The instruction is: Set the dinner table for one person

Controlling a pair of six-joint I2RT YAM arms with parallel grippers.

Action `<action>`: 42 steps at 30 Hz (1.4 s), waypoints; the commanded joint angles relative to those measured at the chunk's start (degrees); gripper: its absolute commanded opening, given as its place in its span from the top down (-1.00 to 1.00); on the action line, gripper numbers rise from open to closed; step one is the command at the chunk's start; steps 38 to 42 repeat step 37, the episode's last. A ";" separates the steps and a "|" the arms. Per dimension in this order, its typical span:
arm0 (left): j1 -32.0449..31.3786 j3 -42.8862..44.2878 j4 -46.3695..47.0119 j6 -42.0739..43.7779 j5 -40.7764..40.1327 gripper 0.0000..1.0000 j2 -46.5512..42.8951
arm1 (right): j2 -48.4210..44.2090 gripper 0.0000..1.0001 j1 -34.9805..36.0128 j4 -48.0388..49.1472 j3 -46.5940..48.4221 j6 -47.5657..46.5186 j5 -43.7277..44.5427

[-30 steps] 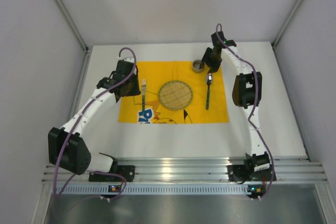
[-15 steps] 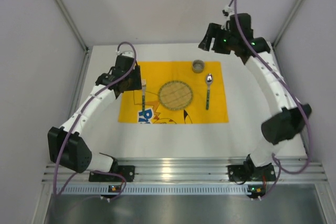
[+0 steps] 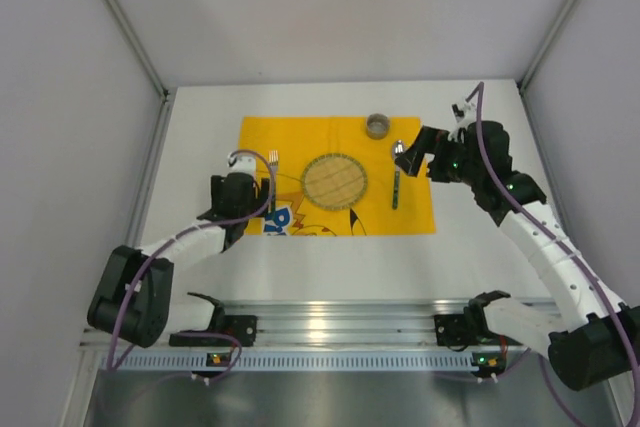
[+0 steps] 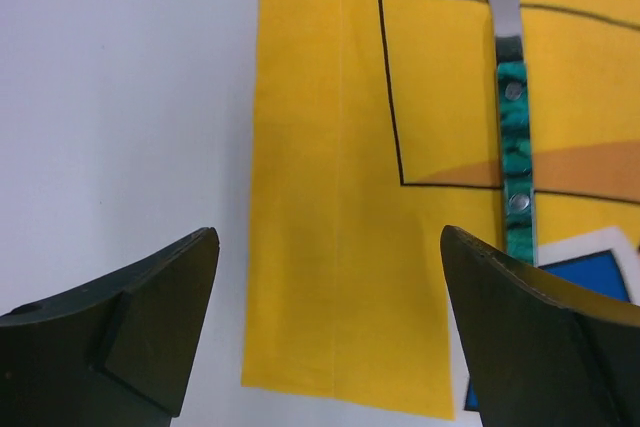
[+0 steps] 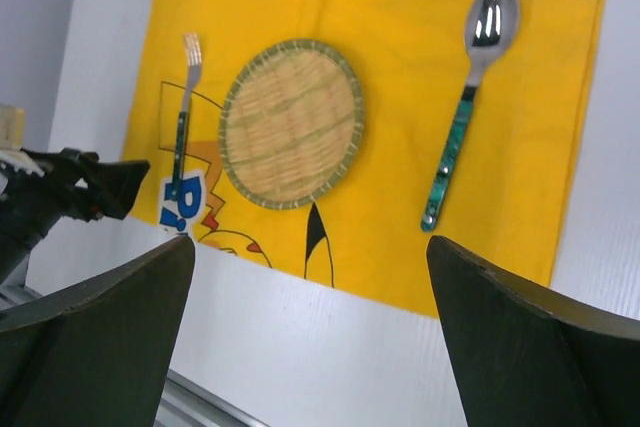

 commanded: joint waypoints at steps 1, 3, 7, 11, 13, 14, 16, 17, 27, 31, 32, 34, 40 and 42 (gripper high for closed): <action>1.38 -11.28 37.43 9.94 3.60 -0.97 -5.32 | -3.77 -0.99 0.13 -1.11 -2.06 6.55 6.00; 3.66 -12.99 42.21 10.06 5.63 -0.97 -2.70 | -5.36 -0.99 -0.05 -1.74 -2.68 9.19 8.63; 7.53 -13.69 49.13 9.97 7.23 -0.97 4.59 | -7.47 -0.99 -0.05 -1.57 -2.77 8.32 8.30; 13.05 -15.54 58.20 8.39 11.50 -0.97 10.84 | -10.36 -0.99 0.04 -0.95 -4.44 4.64 4.17; 15.26 -15.28 59.36 5.77 14.60 -0.97 13.39 | -11.33 -0.99 0.04 -0.95 -5.50 3.67 3.64; 17.53 -15.71 61.36 4.79 16.44 -0.97 14.35 | -12.38 -0.99 0.13 -0.86 -5.85 3.05 3.38; 18.78 -16.86 63.25 4.09 18.91 -0.97 15.24 | -13.53 -1.00 0.04 -0.78 -6.64 2.44 2.06; 18.78 -16.60 63.23 4.08 19.79 -0.97 14.89 | -13.53 -1.00 0.04 -0.86 -6.90 2.43 2.06; 18.78 -15.98 61.38 4.96 21.03 -0.96 14.63 | -12.31 -0.99 0.39 2.30 -15.86 2.43 -0.33; 18.78 -15.98 61.38 4.96 21.03 -0.97 14.63 | -11.51 -1.00 0.39 1.43 -16.13 2.17 1.35; 18.78 -15.98 61.39 4.96 21.03 -0.97 14.63 | -11.77 -1.00 0.30 1.60 -16.13 2.26 1.53; 18.78 -15.98 61.39 4.87 21.03 -0.97 14.63 | -12.30 -1.00 0.48 2.38 -16.48 1.12 1.18; 18.78 -15.98 61.39 4.96 21.03 -0.97 14.71 | -11.52 -1.00 0.48 3.71 -16.58 0.15 -0.32; 18.78 -15.98 61.39 4.96 21.03 -0.97 14.71 | -11.52 -1.00 0.48 3.71 -16.58 0.15 -0.32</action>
